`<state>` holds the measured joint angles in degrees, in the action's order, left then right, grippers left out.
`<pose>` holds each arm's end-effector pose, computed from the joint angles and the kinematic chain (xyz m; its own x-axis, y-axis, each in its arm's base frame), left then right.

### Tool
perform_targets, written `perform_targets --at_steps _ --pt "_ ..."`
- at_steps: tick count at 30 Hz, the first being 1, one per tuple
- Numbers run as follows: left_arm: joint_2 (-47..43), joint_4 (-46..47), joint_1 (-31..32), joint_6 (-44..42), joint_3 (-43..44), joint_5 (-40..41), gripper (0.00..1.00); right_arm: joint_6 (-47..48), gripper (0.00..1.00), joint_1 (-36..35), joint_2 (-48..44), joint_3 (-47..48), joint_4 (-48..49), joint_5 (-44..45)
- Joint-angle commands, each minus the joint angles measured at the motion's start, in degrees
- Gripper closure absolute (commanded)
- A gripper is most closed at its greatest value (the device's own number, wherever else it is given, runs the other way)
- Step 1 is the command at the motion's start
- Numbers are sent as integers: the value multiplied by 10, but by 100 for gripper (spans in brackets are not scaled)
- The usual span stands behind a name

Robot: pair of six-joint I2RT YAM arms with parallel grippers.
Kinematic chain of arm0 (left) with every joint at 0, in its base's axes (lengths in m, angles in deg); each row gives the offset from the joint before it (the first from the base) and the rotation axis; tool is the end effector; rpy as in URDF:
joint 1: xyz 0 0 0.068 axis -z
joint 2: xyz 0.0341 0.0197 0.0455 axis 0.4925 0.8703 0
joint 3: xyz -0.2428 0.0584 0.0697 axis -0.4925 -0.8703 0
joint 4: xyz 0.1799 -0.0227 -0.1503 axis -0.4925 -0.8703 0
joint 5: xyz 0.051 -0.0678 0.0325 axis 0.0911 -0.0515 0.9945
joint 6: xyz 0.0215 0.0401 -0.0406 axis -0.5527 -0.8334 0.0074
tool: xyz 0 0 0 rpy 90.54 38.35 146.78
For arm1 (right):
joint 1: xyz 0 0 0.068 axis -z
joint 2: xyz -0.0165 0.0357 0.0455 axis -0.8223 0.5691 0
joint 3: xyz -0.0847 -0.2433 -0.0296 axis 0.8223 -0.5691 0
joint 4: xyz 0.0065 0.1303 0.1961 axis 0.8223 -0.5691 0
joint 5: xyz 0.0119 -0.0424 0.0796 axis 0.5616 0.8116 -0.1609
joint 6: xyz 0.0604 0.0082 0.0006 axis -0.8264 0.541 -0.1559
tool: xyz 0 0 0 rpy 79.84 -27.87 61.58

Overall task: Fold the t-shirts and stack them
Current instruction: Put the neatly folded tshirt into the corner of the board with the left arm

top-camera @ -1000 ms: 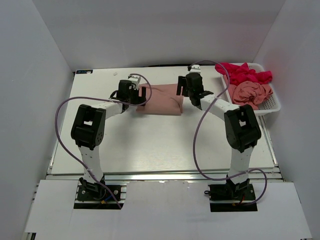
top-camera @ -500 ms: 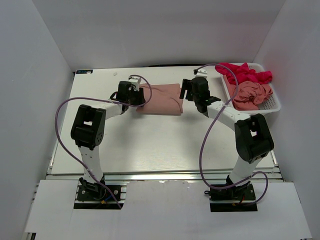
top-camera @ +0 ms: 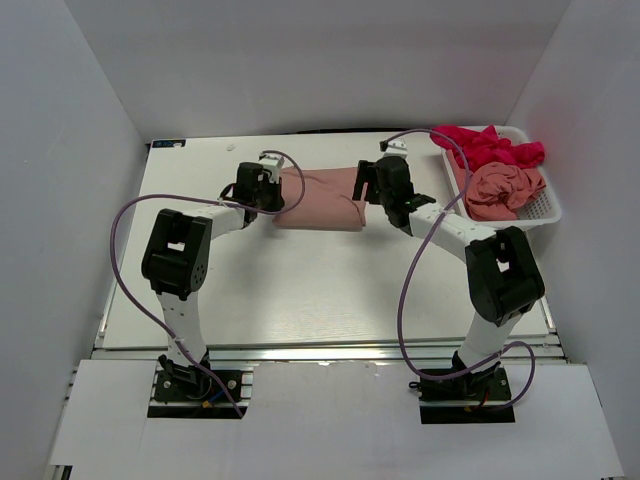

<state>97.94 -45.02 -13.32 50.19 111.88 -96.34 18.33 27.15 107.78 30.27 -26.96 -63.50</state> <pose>0.3972 -0.1237 0.1645 -0.6098 0.0960 -0.7867 0.3655 0.9148 -0.1717 0.3508 0.1723 0.2459 -0.4039 0.1414 -0.9038 -0.0799 0.9787 0.1889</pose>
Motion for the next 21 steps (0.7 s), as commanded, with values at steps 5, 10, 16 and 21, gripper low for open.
perform_targets --at_steps 5,10,16,21 --pt "21 1 -62 -6 65 30 100 0 19 -19 -18 17 16 1" --pt "91 -29 -148 0 136 19 100 2 19 -33 -4 11 15 1" --pt "94 -18 -209 -30 143 33 100 8 19 -41 4 8 13 6" --pt "98 -23 -240 -39 149 33 100 10 19 -44 6 9 11 10"
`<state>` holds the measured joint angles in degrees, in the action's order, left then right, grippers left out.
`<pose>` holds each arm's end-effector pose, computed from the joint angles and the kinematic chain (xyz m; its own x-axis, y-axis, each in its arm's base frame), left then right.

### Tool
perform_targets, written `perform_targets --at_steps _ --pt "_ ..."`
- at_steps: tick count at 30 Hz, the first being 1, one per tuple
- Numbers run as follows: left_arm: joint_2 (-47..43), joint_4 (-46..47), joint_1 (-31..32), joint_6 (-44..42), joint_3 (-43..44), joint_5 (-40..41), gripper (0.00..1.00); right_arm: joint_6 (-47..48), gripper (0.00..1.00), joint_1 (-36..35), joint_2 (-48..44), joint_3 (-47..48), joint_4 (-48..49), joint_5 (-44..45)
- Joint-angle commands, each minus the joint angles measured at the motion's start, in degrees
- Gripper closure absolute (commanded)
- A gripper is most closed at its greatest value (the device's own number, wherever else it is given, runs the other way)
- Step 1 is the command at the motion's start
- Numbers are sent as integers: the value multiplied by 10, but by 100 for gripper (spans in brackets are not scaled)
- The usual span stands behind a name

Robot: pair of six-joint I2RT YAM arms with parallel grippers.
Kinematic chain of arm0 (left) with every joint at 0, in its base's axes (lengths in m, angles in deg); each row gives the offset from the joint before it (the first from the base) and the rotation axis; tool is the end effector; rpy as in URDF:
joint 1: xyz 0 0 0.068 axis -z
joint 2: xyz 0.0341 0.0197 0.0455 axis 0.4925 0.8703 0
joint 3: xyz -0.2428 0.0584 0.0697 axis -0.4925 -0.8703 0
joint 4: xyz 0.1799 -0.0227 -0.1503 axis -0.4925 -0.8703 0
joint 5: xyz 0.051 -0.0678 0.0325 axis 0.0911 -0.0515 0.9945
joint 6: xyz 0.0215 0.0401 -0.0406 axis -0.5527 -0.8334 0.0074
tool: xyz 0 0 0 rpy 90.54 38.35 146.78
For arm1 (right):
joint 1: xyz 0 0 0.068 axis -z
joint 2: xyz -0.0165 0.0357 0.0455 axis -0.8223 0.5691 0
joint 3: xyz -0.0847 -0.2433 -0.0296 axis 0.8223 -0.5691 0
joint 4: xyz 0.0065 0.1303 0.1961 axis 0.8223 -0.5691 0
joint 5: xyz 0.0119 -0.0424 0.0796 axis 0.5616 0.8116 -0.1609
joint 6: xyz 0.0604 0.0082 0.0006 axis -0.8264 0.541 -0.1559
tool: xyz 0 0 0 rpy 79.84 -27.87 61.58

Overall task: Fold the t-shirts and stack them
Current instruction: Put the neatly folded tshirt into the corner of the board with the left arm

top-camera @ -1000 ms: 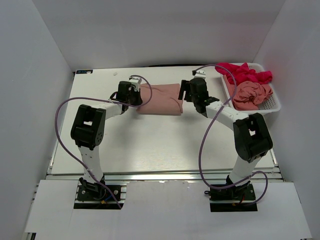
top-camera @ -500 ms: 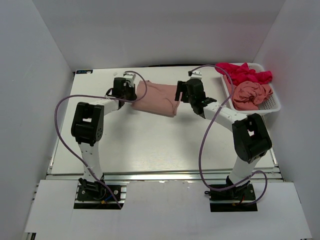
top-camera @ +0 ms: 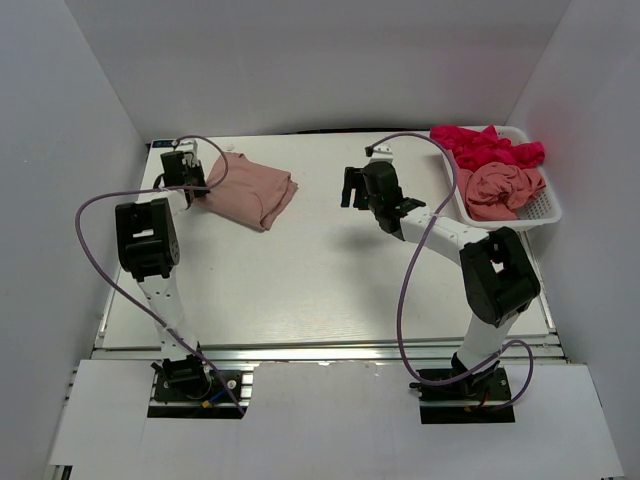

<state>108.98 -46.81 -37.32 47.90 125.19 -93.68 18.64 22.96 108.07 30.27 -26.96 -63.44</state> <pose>0.4591 0.0570 0.1493 -0.5892 -0.1201 -0.7991 -0.0506 0.9924 -0.1118 0.3379 0.1978 0.2440 -0.4159 0.1039 -0.9035 -0.1518 0.9716 0.1816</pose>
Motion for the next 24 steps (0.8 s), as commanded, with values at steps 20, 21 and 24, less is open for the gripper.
perform_targets --at_steps 20,21,24 --pt "-76 9 -117 -53 -58 66 100 12 18 -9 -27 -12 6 21" --pt "-80 25 -129 -54 -72 76 100 12 18 -9 -30 -14 7 21" --pt "-82 30 -154 -52 -73 91 100 13 18 -9 -28 -13 8 20"
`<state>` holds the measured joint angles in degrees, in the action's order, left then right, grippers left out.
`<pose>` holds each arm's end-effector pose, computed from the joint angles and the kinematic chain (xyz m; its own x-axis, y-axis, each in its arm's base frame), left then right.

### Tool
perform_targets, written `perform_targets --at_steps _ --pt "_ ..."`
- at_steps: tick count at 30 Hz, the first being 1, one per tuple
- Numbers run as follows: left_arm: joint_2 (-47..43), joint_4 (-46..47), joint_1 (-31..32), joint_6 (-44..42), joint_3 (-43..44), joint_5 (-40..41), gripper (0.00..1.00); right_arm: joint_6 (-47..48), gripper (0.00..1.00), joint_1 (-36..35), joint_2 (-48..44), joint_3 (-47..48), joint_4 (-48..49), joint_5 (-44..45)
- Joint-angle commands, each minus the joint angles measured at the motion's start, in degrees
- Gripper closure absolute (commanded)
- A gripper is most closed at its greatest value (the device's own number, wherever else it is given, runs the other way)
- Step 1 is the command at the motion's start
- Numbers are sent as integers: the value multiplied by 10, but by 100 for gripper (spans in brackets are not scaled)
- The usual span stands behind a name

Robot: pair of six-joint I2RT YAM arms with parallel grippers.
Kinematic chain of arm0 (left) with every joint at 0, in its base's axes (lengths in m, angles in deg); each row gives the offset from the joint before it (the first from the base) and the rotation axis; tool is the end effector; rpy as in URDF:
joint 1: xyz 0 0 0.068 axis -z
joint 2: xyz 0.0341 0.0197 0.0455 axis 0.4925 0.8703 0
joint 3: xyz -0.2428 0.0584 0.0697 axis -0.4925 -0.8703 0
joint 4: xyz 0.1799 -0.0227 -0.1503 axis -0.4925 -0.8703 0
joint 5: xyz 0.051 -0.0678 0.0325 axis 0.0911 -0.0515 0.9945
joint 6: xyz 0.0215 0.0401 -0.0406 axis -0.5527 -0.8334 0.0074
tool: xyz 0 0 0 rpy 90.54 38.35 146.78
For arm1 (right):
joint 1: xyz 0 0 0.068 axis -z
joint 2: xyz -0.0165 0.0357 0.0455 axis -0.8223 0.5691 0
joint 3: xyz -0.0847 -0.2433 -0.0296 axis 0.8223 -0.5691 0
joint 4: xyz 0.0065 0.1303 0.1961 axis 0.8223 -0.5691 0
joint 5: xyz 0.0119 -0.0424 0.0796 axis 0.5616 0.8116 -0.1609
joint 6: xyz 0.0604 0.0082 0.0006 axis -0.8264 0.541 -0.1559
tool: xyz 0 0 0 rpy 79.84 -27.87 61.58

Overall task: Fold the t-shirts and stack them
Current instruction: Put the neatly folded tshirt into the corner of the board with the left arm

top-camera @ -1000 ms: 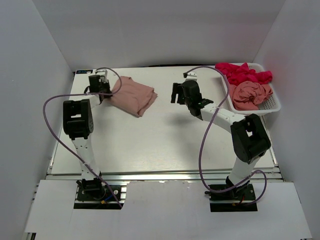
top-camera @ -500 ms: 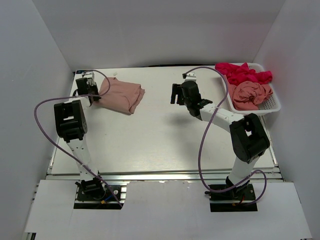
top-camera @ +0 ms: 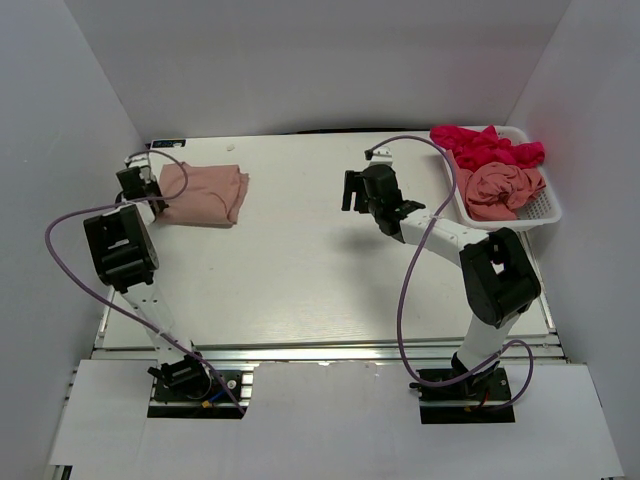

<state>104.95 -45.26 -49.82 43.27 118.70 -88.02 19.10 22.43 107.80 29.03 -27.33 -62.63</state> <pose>0.4157 0.1523 0.1485 -0.5838 -0.1718 -0.7935 -0.2958 0.9552 0.0108 0.3333 0.1984 0.2382 -0.4292 0.0817 -0.8995 -0.1489 0.9759 0.1597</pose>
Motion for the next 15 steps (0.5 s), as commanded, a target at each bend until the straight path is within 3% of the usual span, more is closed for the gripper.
perform_targets --at_steps 1,5,9,10,11,12,15 --pt "-41 14 -35 -5 -7 35 100 7 18 -3 -26 0 9 11" --pt "-36 26 -61 -4 -4 39 100 8 18 -5 -27 0 10 11" --pt "-27 24 -81 -4 13 -9 100 7 18 -5 -28 -6 12 11" --pt "-26 24 -81 -5 17 -19 94 7 18 -7 -28 -7 12 11" --pt "-26 24 -81 -4 22 -34 85 7 18 -7 -26 -8 12 11" --pt "-28 27 -81 5 23 -41 50 6 18 -8 -25 -8 12 9" --pt "-46 43 -81 18 20 -57 2 5 18 -10 -21 -10 12 8"
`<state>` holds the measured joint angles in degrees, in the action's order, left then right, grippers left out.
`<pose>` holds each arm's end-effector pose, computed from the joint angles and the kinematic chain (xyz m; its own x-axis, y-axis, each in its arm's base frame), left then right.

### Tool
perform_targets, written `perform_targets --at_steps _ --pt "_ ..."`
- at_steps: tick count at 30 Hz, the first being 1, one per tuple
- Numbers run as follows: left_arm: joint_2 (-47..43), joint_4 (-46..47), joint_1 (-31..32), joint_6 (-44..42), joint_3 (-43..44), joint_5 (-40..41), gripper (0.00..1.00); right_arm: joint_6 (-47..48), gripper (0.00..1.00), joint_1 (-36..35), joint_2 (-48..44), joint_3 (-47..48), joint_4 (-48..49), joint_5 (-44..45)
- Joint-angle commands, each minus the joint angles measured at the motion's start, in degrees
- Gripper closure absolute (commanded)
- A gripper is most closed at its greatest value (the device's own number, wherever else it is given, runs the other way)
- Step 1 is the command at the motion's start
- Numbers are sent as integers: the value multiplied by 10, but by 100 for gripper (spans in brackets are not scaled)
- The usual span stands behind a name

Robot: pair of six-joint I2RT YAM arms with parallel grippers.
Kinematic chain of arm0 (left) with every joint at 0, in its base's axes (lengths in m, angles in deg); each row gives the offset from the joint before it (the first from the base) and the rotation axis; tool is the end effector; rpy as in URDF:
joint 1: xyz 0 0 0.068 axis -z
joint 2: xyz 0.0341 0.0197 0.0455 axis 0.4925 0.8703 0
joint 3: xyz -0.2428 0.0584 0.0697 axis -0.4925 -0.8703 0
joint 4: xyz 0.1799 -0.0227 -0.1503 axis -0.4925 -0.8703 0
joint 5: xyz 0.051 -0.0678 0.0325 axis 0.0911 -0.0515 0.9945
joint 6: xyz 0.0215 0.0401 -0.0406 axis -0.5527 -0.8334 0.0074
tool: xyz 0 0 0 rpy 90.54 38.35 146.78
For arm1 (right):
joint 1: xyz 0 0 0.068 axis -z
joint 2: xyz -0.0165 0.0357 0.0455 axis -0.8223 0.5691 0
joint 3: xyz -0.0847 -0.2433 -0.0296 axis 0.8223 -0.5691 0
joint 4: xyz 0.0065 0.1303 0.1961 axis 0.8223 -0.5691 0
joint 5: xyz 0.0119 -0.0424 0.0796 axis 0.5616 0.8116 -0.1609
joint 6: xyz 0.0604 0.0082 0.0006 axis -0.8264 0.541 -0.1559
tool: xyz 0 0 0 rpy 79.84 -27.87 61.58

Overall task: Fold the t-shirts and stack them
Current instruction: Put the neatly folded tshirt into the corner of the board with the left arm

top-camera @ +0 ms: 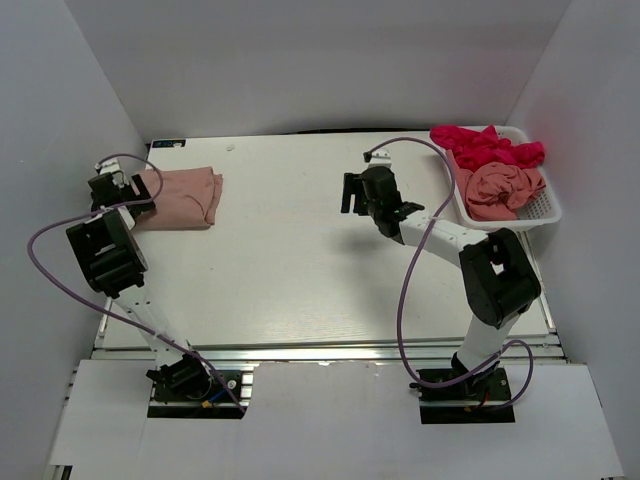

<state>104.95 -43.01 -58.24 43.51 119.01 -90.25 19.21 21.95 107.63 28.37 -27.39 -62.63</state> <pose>0.3930 0.2117 0.1540 -0.5179 -0.2414 -0.8207 -0.4062 0.9137 -0.0125 0.3301 0.2002 0.2355 -0.4368 0.0715 -0.8967 -0.1566 0.9756 0.1541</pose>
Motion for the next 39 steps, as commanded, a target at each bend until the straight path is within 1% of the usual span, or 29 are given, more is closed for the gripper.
perform_targets --at_steps 1,3,5,6,9,10,12,13,14,16,17,20,23,26,30,35,37,39 --pt "-49 21 3 31 19 -35 2 3 18 -6 -20 -3 13 7" --pt "-60 9 4 36 31 -59 2 4 18 -10 -18 -5 14 6" --pt "-86 2 4 40 31 -65 2 3 18 -12 -17 -6 14 5" --pt "-99 -8 5 40 27 -88 2 2 18 -15 -17 -6 14 6" --pt "-169 -35 9 35 14 -93 2 0 18 -21 -20 -5 14 9" --pt "-215 -35 10 33 -39 -115 2 0 18 -23 -20 -5 14 9" --pt "-264 -35 12 25 -87 -122 2 0 18 -28 -20 -2 13 11" --pt "-287 -35 14 22 -138 -130 2 0 18 -28 -20 0 12 11" --pt "-329 -42 16 15 -161 -133 2 0 18 -32 -20 1 9 14" --pt "-356 -64 24 -14 -213 -133 2 2 18 -33 -20 3 6 14" --pt "-366 -94 25 -25 -227 -136 2 3 18 -35 -20 5 3 16" --pt "-358 -129 25 -46 -272 -137 2 3 17 -35 -22 5 3 19" --pt "-348 -109 26 -45 -308 -108 2 7 18 -36 -20 3 3 20" --pt "-324 -99 25 -40 -313 -84 2 9 18 -35 -19 -2 3 27" --pt "-304 -59 25 -37 -321 -100 2 12 17 -36 -15 -7 4 31" --pt "-251 -39 25 -71 -310 -149 2 13 18 -36 -7 3 3 25" --pt "-232 -37 26 -73 -297 -162 2 13 18 -36 -6 4 2 25" --pt "-194 -64 25 -79 -271 -173 2 13 17 -36 -3 5 1 28"
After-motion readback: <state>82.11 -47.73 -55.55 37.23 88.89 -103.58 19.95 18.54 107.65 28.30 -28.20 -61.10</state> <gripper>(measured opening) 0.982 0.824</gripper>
